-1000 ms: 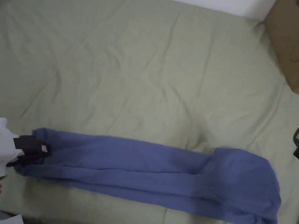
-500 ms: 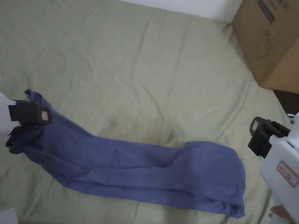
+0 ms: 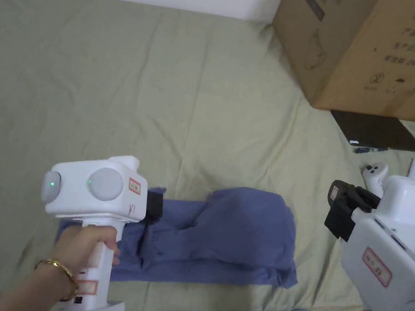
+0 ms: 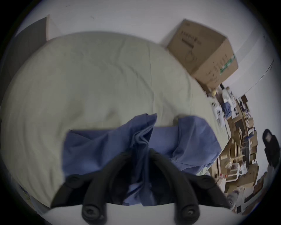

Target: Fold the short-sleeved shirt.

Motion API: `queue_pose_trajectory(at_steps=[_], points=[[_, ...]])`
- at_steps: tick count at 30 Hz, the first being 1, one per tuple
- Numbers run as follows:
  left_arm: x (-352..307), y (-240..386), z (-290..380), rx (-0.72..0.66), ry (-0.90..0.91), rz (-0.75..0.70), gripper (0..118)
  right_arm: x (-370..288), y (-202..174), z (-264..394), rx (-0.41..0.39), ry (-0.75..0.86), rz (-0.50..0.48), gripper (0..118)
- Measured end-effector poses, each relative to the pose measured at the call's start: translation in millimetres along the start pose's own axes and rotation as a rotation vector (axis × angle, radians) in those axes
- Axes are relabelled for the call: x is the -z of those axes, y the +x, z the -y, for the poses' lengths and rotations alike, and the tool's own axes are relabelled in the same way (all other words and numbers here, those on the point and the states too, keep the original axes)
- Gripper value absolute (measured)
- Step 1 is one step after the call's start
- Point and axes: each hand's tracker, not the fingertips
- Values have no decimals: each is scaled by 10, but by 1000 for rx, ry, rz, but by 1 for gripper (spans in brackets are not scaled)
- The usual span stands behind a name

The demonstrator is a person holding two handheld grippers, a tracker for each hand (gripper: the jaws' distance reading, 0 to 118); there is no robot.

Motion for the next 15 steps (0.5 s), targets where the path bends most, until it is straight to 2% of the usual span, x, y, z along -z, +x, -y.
queue_pose_trajectory(at_steps=[1, 2, 4, 6, 9, 10, 11, 12, 13, 14, 15], points=[[77, 20, 15, -32, -26, 50, 68, -7, 28, 20, -4, -7, 7, 0], [123, 64, 31, -74, -37, 99, 73, -19, 55, 43, -3, -12, 15, 0], [70, 131, 39, -96, -13, 119, 73, -29, 82, 55, 3, -21, 20, 0], [-86, 145, 19, -54, 37, 136, 73, -33, 105, 64, 10, -25, 22, 0], [-478, 161, 4, 25, 212, 77, 72, -25, 122, 51, 38, -22, 8, 0], [-608, 135, 14, 54, 277, 41, 68, -26, 117, 48, 43, -19, 5, 0], [-711, 126, 21, 79, 325, 1, 57, -27, 108, 48, 45, -16, 3, 0], [-752, 104, 41, 96, 348, -43, 31, -17, 105, 50, 45, -14, -1, 0], [-777, 68, 72, 114, 359, -93, 11, -10, 89, 54, 44, -13, -6, 0], [-752, 16, 118, 123, 362, -105, 1, -1, 76, 58, 44, -12, -12, 0], [-699, -31, 149, 124, 342, -89, 0, 8, 62, 64, 43, -15, -19, 0]])
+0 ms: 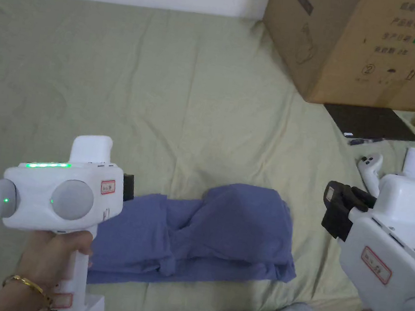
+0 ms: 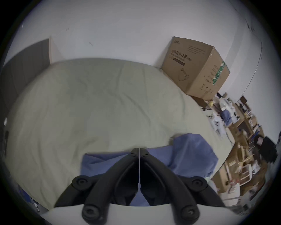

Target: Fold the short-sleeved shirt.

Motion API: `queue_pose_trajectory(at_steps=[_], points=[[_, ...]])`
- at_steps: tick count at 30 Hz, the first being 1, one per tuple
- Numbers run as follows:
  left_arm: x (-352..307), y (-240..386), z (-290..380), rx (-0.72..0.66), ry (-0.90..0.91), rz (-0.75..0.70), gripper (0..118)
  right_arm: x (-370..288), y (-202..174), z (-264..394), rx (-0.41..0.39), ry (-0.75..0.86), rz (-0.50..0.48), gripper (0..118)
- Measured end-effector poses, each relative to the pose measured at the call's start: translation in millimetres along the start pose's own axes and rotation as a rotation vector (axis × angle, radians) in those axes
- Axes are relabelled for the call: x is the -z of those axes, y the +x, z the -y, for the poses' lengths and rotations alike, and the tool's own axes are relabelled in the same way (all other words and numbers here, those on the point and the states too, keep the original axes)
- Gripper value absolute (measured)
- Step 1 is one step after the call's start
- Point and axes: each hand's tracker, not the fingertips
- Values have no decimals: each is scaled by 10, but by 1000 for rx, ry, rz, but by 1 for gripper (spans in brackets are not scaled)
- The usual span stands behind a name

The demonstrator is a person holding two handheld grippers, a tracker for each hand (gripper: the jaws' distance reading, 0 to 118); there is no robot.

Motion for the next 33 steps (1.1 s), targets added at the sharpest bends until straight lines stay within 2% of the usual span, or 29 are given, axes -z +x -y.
queue_pose_trajectory(at_steps=[4, 8, 14, 17, 20, 22, 24, 25, 26, 27, 33], points=[[265, 53, 343, -27, -115, 27, 0, -18, -76, 32, -5, -10, -15, 0], [568, 342, 705, 48, -236, 88, 0, -51, -59, 77, -22, -25, -12, 0], [553, 682, 886, 133, -219, 66, 0, -91, 35, 96, -26, -35, 17, 0], [441, 665, 772, 34, -256, 267, 0, -62, 55, 88, -26, -39, 22, 0], [209, 640, 547, 7, -172, 309, 3, -45, 44, 53, -29, -36, 19, 0], [77, 513, 309, -23, -145, 350, 37, -29, 33, 19, -14, -31, 0, 0], [-15, 323, 93, -85, -142, 408, 55, -19, 7, -4, -6, -20, -6, 0], [-60, 199, 14, -131, -129, 431, 82, -30, -50, -25, -9, -16, -6, 0], [-102, 70, -47, -175, -109, 454, 100, -24, -69, -31, -11, -14, -5, 0], [-141, -92, -94, -208, -84, 462, 109, -15, -84, -34, -10, -13, -7, 0], [-89, -1067, -21, -379, -113, 457, 111, 27, -185, -11, -19, -36, -27, 0]])
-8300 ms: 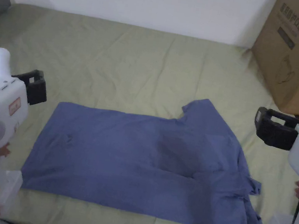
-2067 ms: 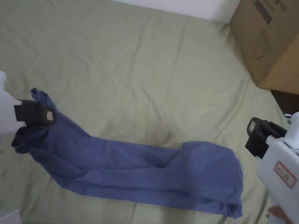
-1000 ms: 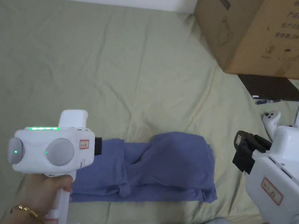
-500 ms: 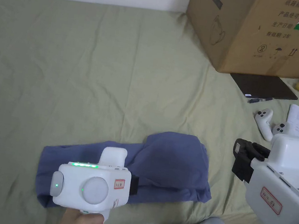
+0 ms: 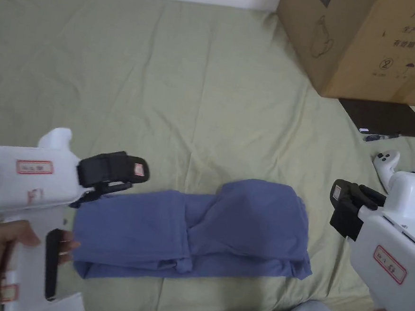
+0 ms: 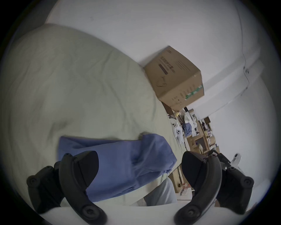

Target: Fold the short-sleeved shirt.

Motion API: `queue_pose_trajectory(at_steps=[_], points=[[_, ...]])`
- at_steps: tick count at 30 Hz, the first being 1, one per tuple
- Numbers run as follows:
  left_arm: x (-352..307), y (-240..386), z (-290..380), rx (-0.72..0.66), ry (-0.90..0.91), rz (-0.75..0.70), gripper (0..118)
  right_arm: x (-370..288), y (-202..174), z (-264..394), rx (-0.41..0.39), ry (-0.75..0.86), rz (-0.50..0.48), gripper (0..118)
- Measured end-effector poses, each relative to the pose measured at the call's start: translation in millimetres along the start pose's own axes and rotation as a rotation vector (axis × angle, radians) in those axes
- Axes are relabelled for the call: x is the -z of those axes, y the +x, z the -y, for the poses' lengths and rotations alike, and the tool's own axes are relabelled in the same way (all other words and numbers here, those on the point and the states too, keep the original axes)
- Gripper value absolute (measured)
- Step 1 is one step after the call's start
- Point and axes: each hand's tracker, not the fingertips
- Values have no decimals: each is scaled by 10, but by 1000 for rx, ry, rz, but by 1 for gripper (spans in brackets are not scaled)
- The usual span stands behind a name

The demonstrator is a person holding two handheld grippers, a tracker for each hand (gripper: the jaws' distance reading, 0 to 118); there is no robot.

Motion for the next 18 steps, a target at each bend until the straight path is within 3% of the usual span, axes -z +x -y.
queue_pose_trajectory(at_steps=[4, 7, 13, 16, 17, 18], points=[[-58, -603, 98, -183, -51, -63, 111, 20, -75, 3, -19, -18, -1, 0], [-31, -861, 198, -241, -46, -107, 111, 50, -120, -6, -28, -32, -3, 0], [70, -985, 403, -348, -62, 108, 110, 120, -167, -17, -53, -51, -6, 0], [210, -976, 436, -362, -95, 119, 108, 153, -199, -8, -62, -60, -10, 0], [232, -935, 440, -350, -90, 116, 102, 157, -213, -5, -63, -63, -13, 0], [247, -899, 433, -338, -85, 112, 81, 157, -229, -4, -67, -66, -15, 0]])
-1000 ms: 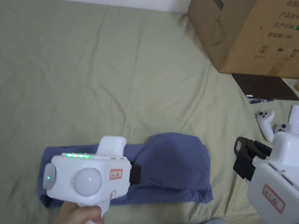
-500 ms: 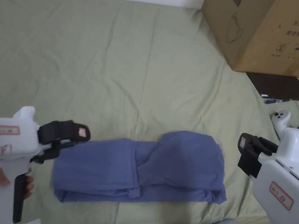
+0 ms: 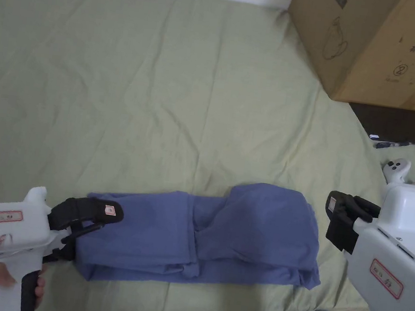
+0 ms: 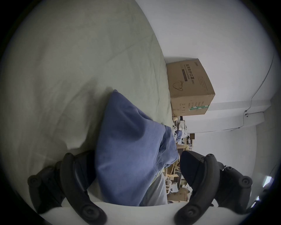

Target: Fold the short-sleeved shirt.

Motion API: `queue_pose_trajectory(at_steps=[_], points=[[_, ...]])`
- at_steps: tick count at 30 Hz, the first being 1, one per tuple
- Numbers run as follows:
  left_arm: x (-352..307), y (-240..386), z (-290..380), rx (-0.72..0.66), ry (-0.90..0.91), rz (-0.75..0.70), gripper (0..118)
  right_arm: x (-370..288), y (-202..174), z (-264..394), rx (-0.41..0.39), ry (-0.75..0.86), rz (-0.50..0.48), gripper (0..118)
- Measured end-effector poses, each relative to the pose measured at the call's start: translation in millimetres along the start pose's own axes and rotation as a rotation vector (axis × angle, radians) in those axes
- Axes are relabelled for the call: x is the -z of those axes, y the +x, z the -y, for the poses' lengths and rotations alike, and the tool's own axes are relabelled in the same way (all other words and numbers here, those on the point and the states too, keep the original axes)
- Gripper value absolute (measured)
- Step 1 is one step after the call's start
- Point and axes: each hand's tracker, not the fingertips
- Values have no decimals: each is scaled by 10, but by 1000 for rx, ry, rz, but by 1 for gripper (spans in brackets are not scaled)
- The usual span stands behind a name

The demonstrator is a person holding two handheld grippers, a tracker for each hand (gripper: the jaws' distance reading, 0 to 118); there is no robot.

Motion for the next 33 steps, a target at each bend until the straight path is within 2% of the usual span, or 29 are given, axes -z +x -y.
queue_pose_trajectory(at_steps=[1, 3, 4, 5, 6, 8, 11, 15, 17, 19, 24, 28, 33], points=[[2, 39, -11, 15, 2, -29, 73, 1, -16, -1, -7, -3, -4, 0], [70, 92, -20, 43, 12, -181, 53, 5, -41, -2, -22, -8, -11, 0], [135, 105, -14, 51, 0, -260, 15, 9, -56, -1, -31, -8, -12, 0], [158, 97, -19, 34, -3, -254, 7, 12, -67, 2, -36, -8, -14, 0], [170, 156, -5, 22, 14, -222, 7, 20, -64, 10, -38, -9, -15, 0], [198, 298, 0, 13, 31, -305, 7, 23, -68, 18, -33, -8, -25, 0], [110, 499, 2, 88, 39, -377, 7, 23, -83, 17, -34, -9, -36, 0], [-202, 715, -21, 94, 69, -342, 7, 7, -90, 3, -37, 2, -50, 0], [-379, 833, -42, 131, 117, -426, 7, 7, -91, -5, -38, 7, -57, 0], [-616, 934, -90, 241, 168, -602, 7, 43, -68, 4, -37, 14, -61, 0], [-1254, 1114, -204, 283, 287, -832, 7, 62, -95, -7, -17, 33, -89, 0], [-1253, 1455, -121, 513, 306, -1015, 7, 80, -116, -11, -18, 36, -107, 0], [-810, 1769, 75, 654, 202, -939, 7, -10, -136, 14, -32, 43, -117, 0]])
